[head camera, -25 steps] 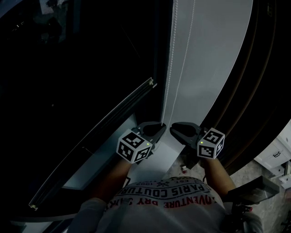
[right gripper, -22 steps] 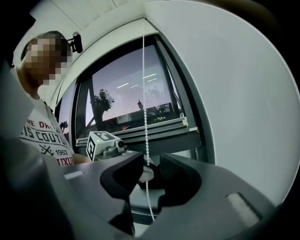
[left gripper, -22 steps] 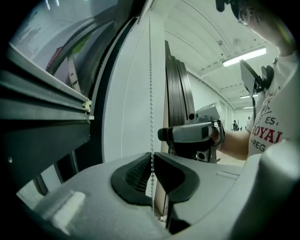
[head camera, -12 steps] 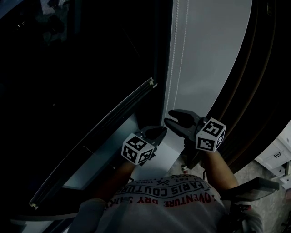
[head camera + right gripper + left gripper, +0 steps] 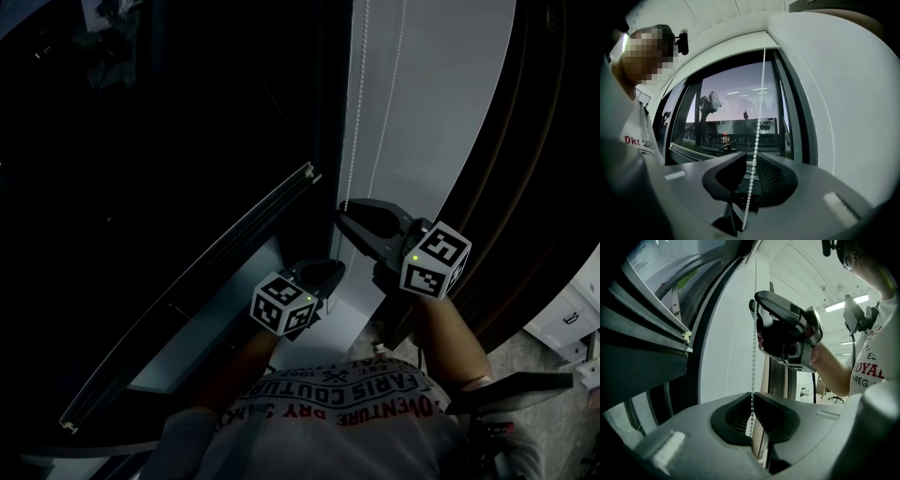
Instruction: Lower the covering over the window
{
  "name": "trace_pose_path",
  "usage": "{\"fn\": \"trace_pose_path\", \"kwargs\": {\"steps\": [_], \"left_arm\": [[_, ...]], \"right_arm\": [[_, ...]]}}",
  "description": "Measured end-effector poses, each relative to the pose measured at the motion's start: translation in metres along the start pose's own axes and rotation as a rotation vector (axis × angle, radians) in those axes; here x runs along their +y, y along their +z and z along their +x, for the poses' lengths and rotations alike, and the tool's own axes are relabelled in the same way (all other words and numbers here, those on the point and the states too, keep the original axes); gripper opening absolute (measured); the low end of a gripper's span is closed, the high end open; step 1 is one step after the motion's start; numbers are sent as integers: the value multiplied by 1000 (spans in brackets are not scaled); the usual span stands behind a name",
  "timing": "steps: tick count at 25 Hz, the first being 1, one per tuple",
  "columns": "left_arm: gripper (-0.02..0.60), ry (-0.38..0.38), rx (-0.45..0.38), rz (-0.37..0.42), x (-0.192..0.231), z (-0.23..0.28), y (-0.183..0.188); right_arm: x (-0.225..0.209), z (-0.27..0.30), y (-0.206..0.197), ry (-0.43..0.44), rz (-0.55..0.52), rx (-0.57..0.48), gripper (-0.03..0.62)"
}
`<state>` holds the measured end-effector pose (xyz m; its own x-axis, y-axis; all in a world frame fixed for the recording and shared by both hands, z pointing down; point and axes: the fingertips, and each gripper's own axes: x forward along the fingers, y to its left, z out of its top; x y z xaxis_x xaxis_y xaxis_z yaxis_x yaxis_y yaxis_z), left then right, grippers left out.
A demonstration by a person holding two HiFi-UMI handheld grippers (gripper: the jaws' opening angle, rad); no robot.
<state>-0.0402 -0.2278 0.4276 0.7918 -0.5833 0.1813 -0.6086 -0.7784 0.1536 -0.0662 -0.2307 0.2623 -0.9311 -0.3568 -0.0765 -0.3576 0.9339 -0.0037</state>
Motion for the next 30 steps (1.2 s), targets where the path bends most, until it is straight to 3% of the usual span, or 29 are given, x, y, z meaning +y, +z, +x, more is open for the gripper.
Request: {"fn": "trace_pose_path", "kwargs": {"steps": [4,11,14,18,25,30], "left_arm": [[20,-6,-3,-7,4,0,-1],[20,5,9,-21,12,1,-5],[20,20,27,-15,18,3,-17],[20,27,53,-35,23,6,-36],[21,32,148,24,29,9,-93],[54,81,191,54,37,7,-100]], "right_arm": [[-3,3,2,-15,9,2,17],[-2,8,-4,5,-9,36,2],[-2,10,-19,-7,-78,84,2],[-2,10,-40,13,-17,106,2],[-13,5,-100,-38,-5,209,2],[-26,-2,-119,-68,28,223,2]]}}
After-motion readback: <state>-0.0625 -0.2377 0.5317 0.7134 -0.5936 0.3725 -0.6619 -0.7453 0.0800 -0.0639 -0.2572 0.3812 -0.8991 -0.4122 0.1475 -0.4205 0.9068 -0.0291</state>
